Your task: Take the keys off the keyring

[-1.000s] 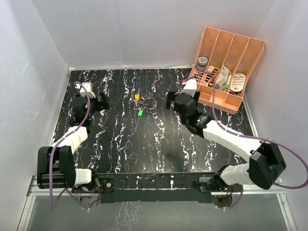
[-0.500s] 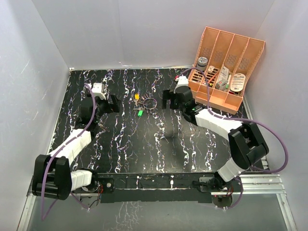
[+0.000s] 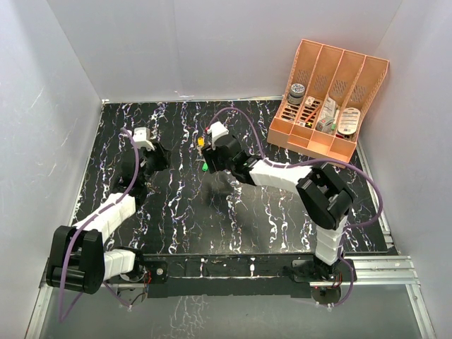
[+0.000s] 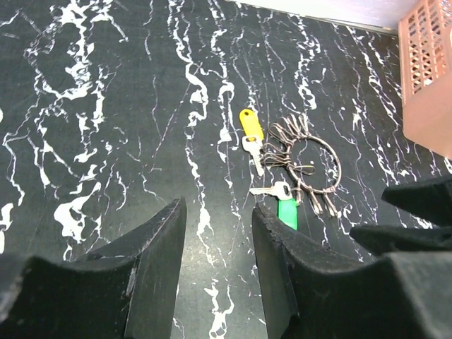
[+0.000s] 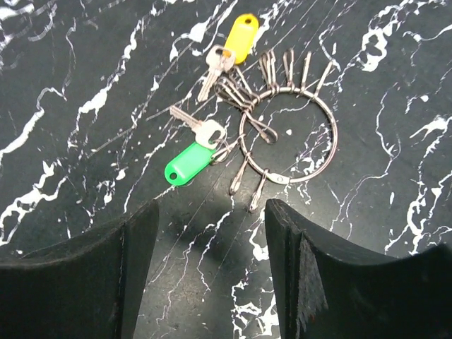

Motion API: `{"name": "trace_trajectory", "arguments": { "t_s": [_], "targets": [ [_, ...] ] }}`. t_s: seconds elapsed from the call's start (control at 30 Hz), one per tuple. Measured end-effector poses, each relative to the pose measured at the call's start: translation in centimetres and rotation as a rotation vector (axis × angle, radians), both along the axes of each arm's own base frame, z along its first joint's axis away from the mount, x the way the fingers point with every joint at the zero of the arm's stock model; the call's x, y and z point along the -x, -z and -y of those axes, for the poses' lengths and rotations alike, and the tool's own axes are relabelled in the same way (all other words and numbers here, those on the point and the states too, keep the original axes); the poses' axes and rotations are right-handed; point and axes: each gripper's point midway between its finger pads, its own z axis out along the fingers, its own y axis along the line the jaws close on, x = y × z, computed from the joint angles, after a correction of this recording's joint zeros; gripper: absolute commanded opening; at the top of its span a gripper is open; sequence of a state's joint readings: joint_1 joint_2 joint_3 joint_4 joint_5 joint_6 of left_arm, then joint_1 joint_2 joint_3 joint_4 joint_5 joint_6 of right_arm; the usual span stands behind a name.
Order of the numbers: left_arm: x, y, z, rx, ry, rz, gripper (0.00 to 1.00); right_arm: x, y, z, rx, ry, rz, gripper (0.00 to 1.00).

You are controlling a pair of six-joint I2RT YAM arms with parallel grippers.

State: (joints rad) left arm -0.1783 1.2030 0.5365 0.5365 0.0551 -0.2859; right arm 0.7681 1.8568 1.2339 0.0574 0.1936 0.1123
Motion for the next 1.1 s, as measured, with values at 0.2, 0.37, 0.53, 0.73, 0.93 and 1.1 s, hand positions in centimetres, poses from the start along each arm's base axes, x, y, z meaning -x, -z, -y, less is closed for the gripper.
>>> {"name": "trace_trajectory", "arguments": {
  "t_s": [0.2,0.37,0.53,0.73,0.93,1.1],
  "targets": [
    [-0.2,0.5,-2.0,0.046,-0.095,-0.029,0.99,-0.1,2.5,-0.8,0.045,-0.025,-0.025,0.65],
    [0.6,1.3,-2.8,0.055,-0.12,-0.034,0.99,-0.8,3.3,-1.6,0.059,-0.035,-0.028,0.6],
    [0.9,0.7,-2.9,0.056,-0.125,-0.014,0.99,-0.8,4.3,-2.6,0.068,-0.049,-0.035,0.59],
    [1.3,-0.5,-3.4,0.059,-0.147,0.03,0.99,-1.6,4.8,-4.2,0.083,-0.071,-0.021,0.59],
    [1.7,-1.4,-3.8,0.06,-0.168,0.062,0.98,-2.1,5.6,-4.7,0.104,-0.074,-0.026,0.57],
    [1.7,-1.5,-4.1,0.055,-0.178,0.067,0.98,-2.0,6.5,-4.5,0.116,-0.071,-0.042,0.56]
  ]
}}
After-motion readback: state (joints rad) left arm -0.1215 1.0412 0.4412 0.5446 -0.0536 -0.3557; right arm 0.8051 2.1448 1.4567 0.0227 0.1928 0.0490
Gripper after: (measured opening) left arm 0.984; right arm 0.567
